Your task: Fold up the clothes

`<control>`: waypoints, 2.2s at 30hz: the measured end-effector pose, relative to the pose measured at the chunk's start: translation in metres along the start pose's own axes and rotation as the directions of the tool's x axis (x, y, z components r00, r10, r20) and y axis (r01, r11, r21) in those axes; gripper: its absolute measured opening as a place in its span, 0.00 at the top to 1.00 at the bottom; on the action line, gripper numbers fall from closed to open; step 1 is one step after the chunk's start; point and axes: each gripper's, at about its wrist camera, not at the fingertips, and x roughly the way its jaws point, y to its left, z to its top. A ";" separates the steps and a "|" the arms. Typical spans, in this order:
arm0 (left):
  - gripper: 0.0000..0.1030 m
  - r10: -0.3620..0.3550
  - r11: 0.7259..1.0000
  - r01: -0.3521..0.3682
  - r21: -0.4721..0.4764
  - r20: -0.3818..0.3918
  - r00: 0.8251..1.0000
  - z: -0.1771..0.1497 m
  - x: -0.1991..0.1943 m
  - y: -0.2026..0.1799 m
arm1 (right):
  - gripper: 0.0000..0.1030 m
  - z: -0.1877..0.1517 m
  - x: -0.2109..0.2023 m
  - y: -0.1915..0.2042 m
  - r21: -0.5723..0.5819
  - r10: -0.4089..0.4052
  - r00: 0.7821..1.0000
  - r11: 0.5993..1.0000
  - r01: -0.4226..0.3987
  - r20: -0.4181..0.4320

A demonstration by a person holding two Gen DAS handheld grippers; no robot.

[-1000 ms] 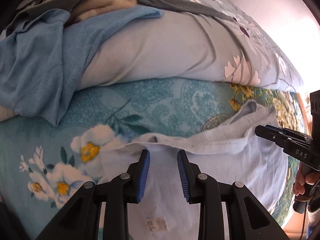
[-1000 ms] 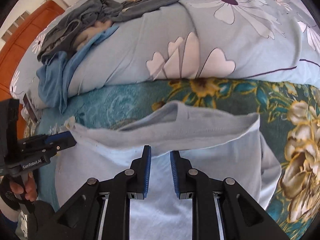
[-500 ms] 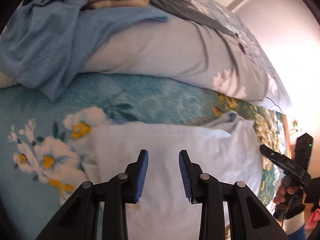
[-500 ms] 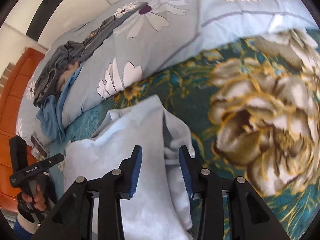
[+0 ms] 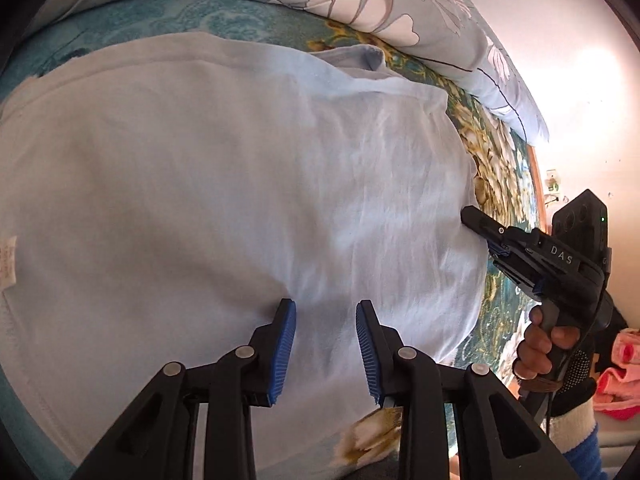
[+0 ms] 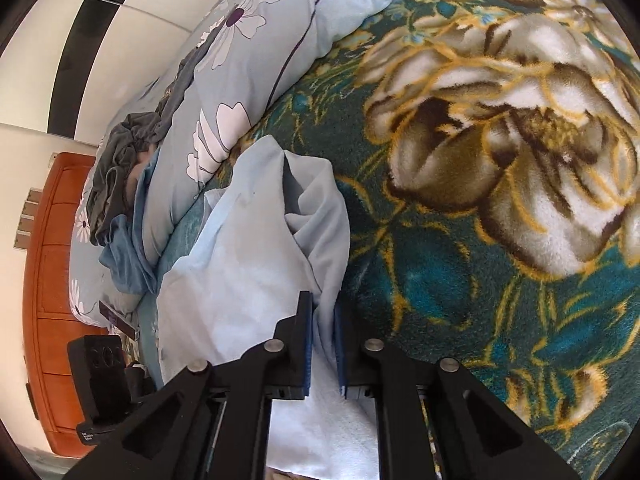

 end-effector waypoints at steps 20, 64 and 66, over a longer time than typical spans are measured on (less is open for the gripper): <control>0.64 -0.021 0.951 0.138 -0.278 0.387 0.922 -0.069 -0.192 0.134 | 0.94 -0.056 0.045 0.227 -0.386 -0.154 0.986 0.915 0.116 -0.070; 0.94 -0.172 0.916 0.230 -0.329 0.198 0.965 -0.086 -0.101 0.100 | 0.78 -0.097 0.056 0.163 -0.319 -0.187 0.956 0.942 0.109 -0.227; 0.94 -0.152 0.926 0.215 -0.310 0.215 0.965 -0.092 -0.109 0.100 | 0.78 -0.093 0.055 0.165 -0.323 -0.181 0.958 0.941 0.103 -0.221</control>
